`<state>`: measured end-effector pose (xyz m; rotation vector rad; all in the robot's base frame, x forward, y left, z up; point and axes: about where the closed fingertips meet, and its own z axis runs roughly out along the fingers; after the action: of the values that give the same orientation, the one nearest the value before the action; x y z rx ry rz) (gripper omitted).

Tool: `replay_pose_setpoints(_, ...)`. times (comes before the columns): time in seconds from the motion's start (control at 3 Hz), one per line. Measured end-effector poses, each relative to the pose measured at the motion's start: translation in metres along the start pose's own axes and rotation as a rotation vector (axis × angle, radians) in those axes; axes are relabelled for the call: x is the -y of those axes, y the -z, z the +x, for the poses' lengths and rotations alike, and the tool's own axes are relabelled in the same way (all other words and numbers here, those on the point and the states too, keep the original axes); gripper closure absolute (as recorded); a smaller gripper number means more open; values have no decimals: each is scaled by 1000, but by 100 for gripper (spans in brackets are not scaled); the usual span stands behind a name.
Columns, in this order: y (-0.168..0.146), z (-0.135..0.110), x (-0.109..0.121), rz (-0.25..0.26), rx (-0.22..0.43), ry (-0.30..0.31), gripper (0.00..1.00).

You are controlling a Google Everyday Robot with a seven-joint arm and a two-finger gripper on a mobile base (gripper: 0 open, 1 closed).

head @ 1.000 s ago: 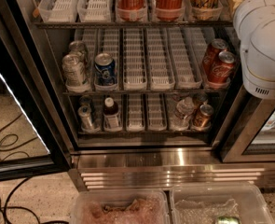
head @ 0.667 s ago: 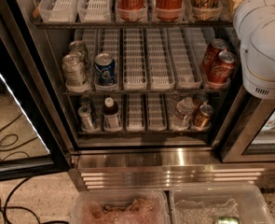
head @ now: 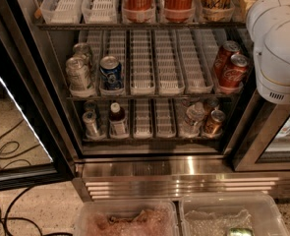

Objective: Pick redbull can from top shelf of fridge

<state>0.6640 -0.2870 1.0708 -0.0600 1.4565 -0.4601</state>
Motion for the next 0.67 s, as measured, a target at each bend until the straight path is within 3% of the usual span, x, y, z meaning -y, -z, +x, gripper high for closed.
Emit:
replay_pose_setpoints(0.33, -3, -1, 0, -2, -5, 0, 43)
replay_pose_setpoints(0.67, -8, -3, -3, -10, -8, 3, 42)
